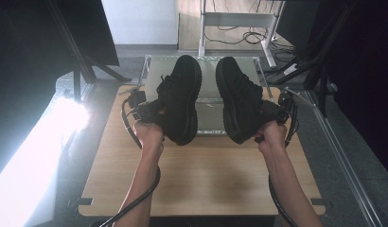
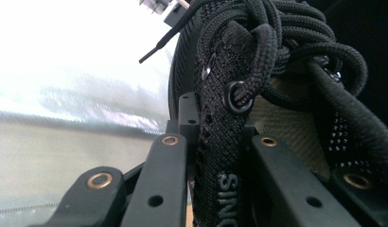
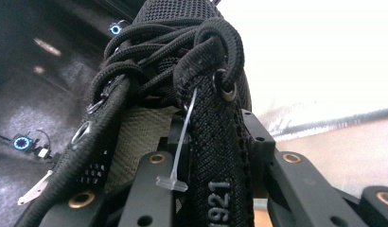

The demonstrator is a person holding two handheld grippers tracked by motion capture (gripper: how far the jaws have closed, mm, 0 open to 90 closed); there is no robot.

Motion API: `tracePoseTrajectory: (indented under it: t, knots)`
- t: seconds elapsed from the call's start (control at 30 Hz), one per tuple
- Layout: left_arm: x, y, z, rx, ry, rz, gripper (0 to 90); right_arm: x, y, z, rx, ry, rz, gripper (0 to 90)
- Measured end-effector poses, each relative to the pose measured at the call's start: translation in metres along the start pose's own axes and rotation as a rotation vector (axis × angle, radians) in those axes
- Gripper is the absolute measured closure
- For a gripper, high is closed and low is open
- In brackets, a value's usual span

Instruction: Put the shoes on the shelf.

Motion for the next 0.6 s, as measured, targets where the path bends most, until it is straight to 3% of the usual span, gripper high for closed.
tracePoseTrajectory:
  t: [0.6]
  knots:
    - [-0.034, 0.030, 0.010, 0.032, 0.068, 0.015, 81.0, -0.039, 0.024, -0.022, -0.032, -0.081, -0.022, 70.8]
Point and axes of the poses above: each handheld gripper's, and its own axes: x roughly backward along the jaws, y roughly out of its top, z roughly to its left, the point moved 9 cm from there along -x, roughly forward along the jaws, and after that the axes turned 13 degrees about y, right-handed, at the moved point
